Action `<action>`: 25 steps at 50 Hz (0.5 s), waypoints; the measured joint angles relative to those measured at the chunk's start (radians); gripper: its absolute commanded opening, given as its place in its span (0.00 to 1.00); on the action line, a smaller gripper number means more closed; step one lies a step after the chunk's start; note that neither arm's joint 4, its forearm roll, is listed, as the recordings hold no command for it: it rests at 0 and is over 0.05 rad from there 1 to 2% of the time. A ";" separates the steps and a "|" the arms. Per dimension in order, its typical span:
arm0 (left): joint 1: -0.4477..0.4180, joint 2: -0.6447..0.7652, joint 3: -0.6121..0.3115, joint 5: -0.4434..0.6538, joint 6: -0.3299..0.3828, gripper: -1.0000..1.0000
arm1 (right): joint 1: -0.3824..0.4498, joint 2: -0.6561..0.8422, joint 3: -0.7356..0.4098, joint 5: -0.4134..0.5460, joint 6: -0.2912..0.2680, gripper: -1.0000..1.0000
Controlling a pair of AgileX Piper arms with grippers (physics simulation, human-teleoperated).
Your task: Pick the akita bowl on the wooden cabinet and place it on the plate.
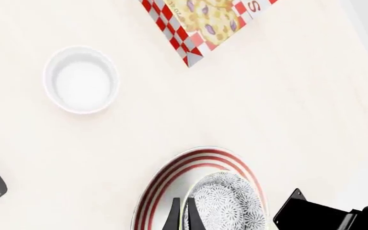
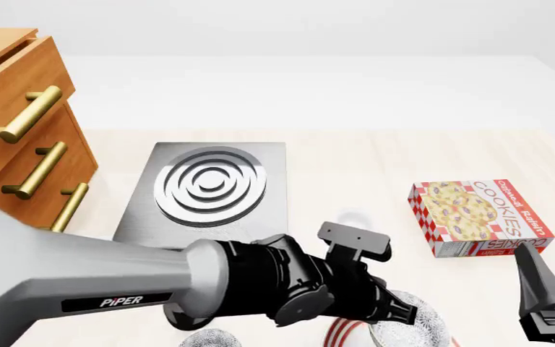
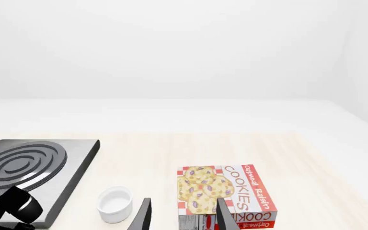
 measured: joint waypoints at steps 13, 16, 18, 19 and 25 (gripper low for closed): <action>0.000 0.010 0.006 -0.011 -0.005 0.00 | 0.000 0.000 0.000 0.000 0.000 1.00; 0.001 0.012 0.008 -0.014 -0.005 0.00 | 0.000 0.000 0.000 0.000 0.000 1.00; 0.002 0.014 0.008 -0.015 -0.006 0.00 | 0.000 0.000 0.000 0.000 0.000 1.00; 0.002 0.015 0.009 -0.016 -0.006 0.00 | 0.000 0.000 0.000 0.000 0.000 1.00; 0.003 0.019 0.010 -0.018 -0.007 0.00 | 0.000 0.000 0.000 0.000 0.000 1.00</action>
